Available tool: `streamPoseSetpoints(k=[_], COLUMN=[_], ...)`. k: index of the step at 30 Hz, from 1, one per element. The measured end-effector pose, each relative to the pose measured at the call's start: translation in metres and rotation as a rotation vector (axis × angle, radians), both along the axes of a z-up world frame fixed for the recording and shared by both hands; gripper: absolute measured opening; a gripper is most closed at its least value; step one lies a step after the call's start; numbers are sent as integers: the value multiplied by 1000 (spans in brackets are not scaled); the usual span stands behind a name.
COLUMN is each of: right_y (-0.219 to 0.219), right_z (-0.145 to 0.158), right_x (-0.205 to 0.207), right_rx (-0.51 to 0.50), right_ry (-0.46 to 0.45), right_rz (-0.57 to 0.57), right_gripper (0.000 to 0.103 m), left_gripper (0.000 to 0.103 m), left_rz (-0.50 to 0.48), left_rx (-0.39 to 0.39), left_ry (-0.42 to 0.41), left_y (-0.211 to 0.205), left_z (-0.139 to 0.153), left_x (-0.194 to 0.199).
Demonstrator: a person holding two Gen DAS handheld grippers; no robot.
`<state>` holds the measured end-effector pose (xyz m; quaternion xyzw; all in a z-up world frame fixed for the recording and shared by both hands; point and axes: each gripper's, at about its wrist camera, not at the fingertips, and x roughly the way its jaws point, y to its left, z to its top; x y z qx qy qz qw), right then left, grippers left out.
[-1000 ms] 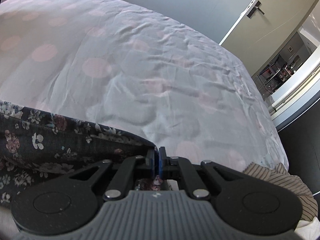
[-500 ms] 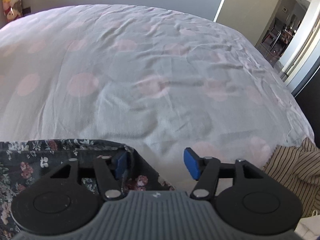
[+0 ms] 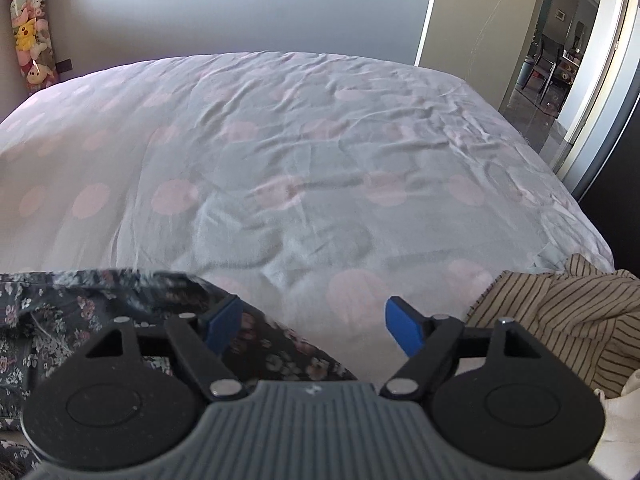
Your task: Fold clothes
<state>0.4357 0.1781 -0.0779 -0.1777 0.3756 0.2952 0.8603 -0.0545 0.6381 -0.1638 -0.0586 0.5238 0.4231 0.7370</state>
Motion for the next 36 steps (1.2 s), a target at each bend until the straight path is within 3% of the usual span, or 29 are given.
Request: streamPoseSetpoints(k=[5, 10, 14, 19, 20, 21, 22, 27, 31, 36], right_y=[-42, -31, -10, -6, -8, -10, -10, -21, -24, -7], right_z=[-7, -48, -88, -120, -120, -117, -113, -69, -36, -36], right_x=[-10, -46, -57, -52, -51, -49, -49, -31, 13, 70], right_rx=[57, -15, -88, -165, -154, -148, -157, -103, -77, -91], right_ry=[33, 73, 73, 53, 44, 33, 17, -97, -169, -154], right_rz=[-44, 143, 195, 167, 158, 148, 135, 57, -58, -143], right_gripper=[81, 80, 79, 56, 52, 24, 20, 16, 16, 16], left_gripper=[26, 27, 27, 27, 27, 27, 27, 26, 26, 26], left_rz=[7, 27, 33, 36, 37, 38, 39, 53, 58, 65], left_rx=[13, 18, 30, 33, 33, 36, 40, 62, 67, 74], left_ry=[12, 10, 9, 1, 0, -1, -1, -24, -36, -19], left_y=[-4, -4, -7, -8, -7, -7, -7, -7, -3, 2], left_z=[1, 1, 3, 5, 6, 6, 5, 7, 9, 1], left_x=[2, 3, 3, 2, 2, 3, 3, 3, 4, 10])
